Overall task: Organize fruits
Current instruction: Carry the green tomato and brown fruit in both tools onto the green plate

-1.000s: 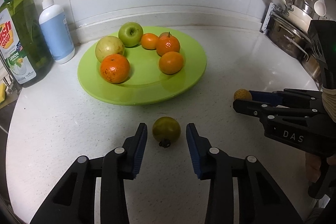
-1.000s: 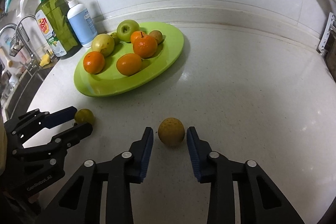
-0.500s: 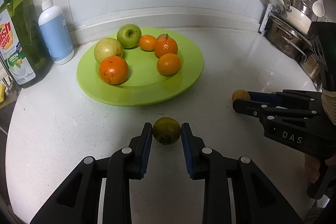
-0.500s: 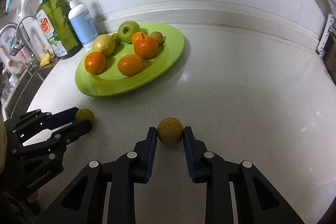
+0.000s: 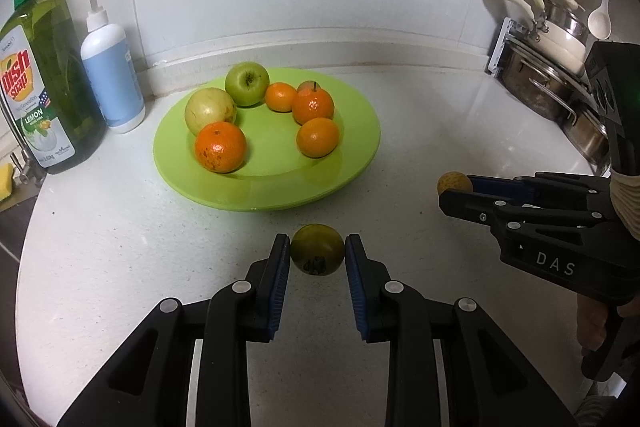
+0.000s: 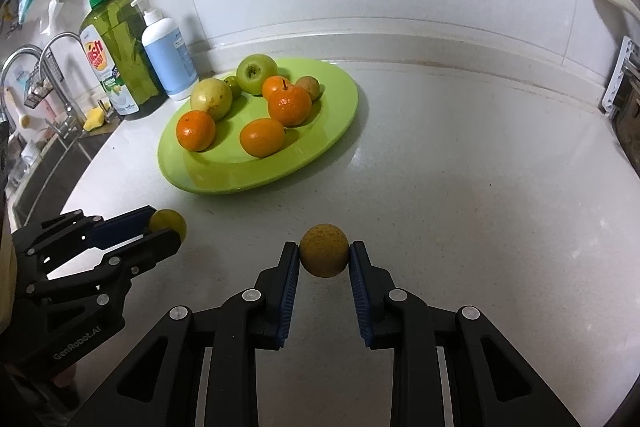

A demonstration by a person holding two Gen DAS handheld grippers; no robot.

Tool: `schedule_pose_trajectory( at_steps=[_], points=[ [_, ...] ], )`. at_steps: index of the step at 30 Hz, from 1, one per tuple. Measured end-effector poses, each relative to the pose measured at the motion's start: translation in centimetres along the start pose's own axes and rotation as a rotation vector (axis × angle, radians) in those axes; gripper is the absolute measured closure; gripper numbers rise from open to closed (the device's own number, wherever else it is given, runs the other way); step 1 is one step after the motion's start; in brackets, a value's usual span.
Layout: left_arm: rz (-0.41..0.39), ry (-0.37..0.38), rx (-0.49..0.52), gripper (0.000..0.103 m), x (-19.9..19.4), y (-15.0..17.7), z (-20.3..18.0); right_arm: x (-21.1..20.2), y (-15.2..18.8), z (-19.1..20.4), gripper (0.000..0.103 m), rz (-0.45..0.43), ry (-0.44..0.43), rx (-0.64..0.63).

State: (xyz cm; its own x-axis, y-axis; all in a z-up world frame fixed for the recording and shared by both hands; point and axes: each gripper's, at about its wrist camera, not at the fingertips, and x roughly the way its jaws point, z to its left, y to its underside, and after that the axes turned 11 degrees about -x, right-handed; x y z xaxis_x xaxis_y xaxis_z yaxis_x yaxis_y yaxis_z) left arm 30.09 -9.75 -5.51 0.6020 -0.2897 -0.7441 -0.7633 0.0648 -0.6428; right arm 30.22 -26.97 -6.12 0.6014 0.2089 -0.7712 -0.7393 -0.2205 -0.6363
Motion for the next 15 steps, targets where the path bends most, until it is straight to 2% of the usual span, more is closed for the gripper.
schedule_pose_trajectory(
  at_steps=[15],
  points=[
    [-0.084, 0.02, -0.004, 0.075, -3.6, -1.8, -0.3, -3.2, -1.8, 1.0, 0.076, -0.093, -0.027, -0.024]
  ],
)
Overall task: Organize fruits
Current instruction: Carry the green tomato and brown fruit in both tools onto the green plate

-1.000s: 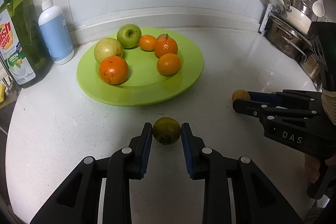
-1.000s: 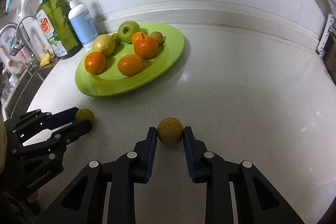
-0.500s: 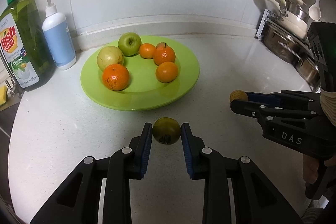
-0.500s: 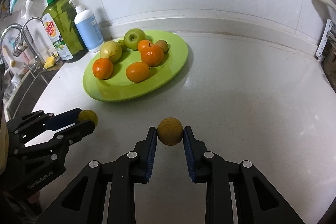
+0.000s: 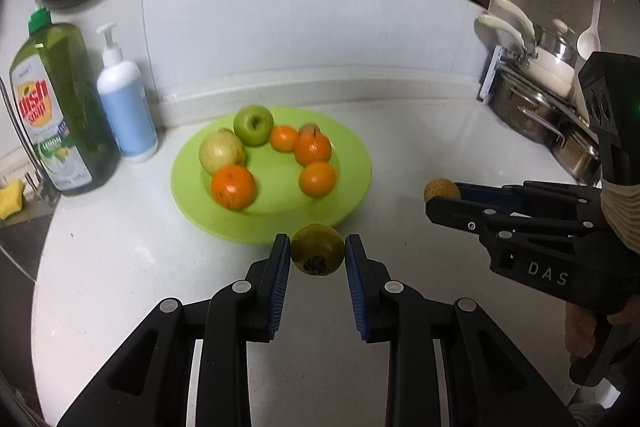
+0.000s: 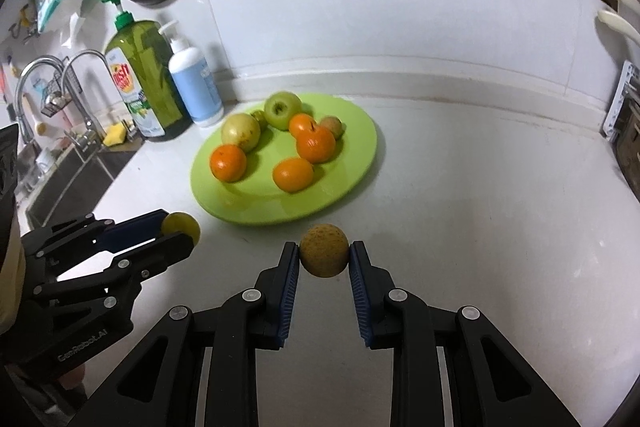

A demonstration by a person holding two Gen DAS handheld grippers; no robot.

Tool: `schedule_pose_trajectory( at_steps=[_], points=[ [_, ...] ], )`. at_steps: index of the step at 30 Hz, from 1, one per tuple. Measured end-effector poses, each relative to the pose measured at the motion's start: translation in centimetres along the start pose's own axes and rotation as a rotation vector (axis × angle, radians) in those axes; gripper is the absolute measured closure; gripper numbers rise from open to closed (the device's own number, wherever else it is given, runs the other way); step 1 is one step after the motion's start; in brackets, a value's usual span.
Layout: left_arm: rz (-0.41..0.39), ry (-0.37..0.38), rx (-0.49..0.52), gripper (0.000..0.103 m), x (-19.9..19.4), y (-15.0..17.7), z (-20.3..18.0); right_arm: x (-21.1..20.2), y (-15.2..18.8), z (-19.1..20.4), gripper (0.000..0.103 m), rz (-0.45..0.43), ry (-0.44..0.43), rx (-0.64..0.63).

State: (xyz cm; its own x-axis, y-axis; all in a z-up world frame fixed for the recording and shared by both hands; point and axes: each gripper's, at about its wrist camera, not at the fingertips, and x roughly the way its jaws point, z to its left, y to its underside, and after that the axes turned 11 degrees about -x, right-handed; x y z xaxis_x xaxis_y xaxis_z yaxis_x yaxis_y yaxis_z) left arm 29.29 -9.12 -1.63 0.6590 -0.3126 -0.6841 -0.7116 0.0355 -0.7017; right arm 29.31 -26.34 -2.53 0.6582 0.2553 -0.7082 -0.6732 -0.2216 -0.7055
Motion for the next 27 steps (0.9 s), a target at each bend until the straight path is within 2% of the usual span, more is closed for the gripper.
schedule_pose_trajectory(
  at_steps=[12, 27],
  points=[
    [-0.079, -0.002, 0.007, 0.075, -0.5, -3.5, 0.8, 0.0, -4.1, 0.4, 0.076, -0.091, -0.031, -0.037],
    [-0.056, -0.005, 0.022, 0.075, 3.8, -7.7, 3.2, 5.4, -8.3, 0.6, 0.076, -0.055, -0.091, -0.076]
  ],
)
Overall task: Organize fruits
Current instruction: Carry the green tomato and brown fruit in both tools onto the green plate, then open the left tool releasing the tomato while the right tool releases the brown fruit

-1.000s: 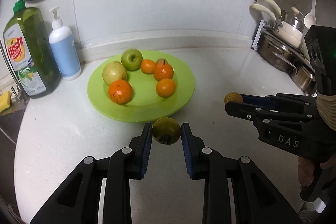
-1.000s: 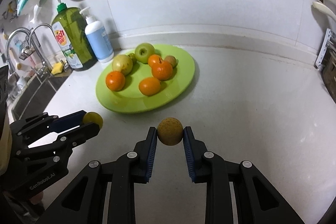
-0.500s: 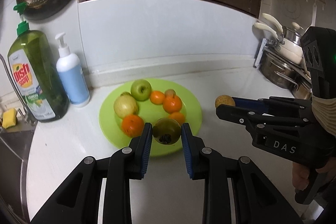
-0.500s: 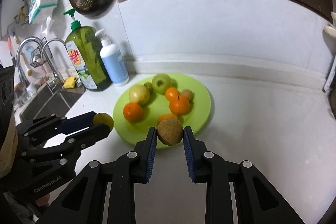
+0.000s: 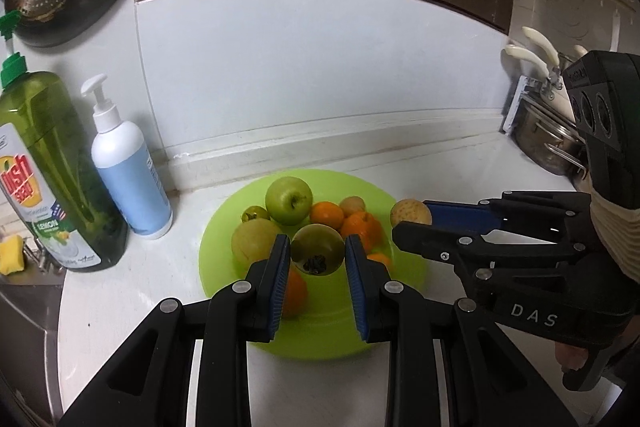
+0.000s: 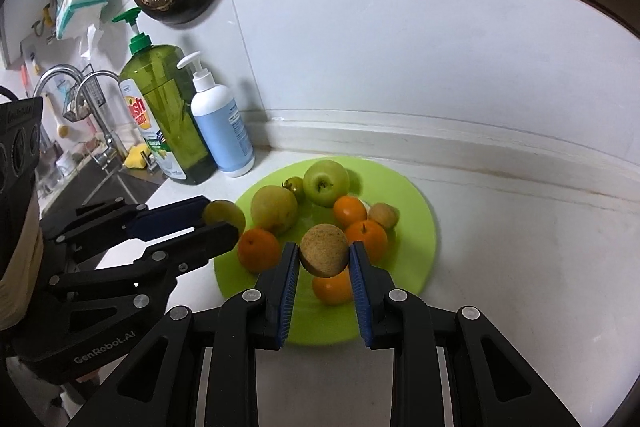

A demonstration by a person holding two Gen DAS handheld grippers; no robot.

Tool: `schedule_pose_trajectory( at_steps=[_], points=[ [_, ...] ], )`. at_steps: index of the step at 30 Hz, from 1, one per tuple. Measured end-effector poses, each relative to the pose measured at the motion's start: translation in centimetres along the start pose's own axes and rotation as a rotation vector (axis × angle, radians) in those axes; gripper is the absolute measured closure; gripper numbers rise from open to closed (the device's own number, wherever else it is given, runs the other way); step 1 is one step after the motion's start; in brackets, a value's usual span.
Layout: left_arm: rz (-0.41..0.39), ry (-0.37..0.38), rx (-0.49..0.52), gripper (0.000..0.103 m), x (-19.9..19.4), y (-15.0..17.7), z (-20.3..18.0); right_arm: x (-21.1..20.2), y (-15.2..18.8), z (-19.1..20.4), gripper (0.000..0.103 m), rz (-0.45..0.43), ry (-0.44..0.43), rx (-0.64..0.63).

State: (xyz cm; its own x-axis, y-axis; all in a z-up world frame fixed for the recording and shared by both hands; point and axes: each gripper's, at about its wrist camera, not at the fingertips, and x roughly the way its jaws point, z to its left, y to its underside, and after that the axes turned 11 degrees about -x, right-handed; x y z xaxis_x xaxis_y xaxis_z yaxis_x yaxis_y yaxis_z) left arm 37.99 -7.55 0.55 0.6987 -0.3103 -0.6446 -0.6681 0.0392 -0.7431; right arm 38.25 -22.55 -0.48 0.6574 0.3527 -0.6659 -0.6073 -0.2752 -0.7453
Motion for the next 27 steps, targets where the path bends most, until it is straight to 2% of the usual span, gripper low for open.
schedule_pose_trajectory(
  at_steps=[12, 23, 27],
  points=[
    [0.078, 0.012, -0.039, 0.075, 3.9, -1.1, 1.9, 3.7, -1.7, -1.0, 0.076, 0.04, -0.022, 0.002],
    [0.099, 0.008, -0.059, 0.074, 5.2, -1.5, 2.3, 5.2, -2.0, -1.3, 0.076, 0.067, -0.022, 0.002],
    [0.099, 0.007, -0.063, 0.07, 5.2, -1.3, 2.4, 5.4, -1.9, -1.3, 0.076, 0.073, -0.01, 0.001]
  ],
)
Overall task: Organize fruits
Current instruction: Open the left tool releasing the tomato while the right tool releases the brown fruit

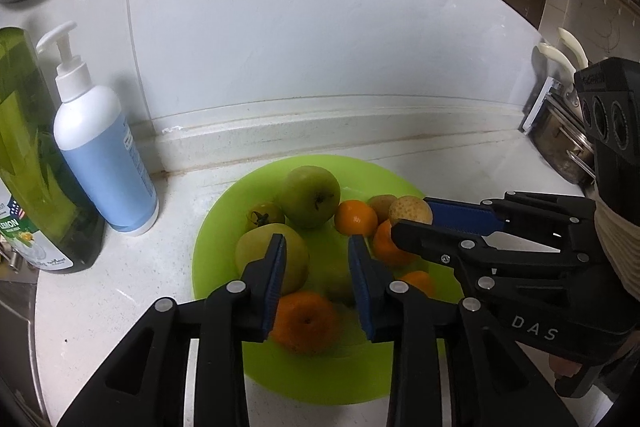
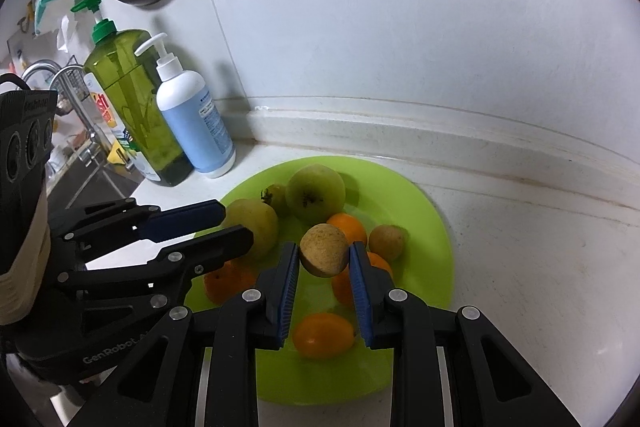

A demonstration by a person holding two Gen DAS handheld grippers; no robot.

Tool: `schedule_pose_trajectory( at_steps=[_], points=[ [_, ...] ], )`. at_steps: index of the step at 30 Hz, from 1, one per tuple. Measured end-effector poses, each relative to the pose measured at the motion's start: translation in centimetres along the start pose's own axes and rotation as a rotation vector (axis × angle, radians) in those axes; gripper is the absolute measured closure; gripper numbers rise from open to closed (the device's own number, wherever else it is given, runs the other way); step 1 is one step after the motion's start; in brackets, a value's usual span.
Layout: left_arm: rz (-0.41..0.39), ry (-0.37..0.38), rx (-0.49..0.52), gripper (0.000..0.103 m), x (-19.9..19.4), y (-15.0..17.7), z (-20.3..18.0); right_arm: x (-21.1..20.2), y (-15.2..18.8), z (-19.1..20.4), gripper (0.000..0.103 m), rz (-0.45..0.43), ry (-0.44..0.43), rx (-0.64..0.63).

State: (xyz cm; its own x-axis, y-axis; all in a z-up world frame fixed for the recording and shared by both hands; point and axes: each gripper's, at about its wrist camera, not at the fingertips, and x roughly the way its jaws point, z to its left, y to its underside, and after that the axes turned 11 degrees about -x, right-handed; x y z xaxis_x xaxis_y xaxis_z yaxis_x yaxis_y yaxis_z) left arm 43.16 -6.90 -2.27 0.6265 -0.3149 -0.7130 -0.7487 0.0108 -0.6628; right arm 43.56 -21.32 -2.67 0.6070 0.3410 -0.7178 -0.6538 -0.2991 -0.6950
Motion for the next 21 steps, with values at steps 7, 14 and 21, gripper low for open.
schedule_pose_trajectory(
  at_steps=[7, 14, 21],
  points=[
    [-0.03, -0.053, 0.011, 0.066, -1.3, 0.3, -0.1, -0.1, 0.1, 0.1, 0.072, 0.009, 0.005, -0.001],
    [-0.077, -0.111, 0.019, 0.058, -3.9, 1.3, -0.1, -2.2, 0.8, 1.0, 0.064, -0.008, 0.028, 0.019],
    [-0.16, -0.168, 0.02, 0.041, -8.3, 2.7, 0.3, -6.3, 2.2, 3.3, 0.053, -0.062, 0.112, 0.039]
  ],
)
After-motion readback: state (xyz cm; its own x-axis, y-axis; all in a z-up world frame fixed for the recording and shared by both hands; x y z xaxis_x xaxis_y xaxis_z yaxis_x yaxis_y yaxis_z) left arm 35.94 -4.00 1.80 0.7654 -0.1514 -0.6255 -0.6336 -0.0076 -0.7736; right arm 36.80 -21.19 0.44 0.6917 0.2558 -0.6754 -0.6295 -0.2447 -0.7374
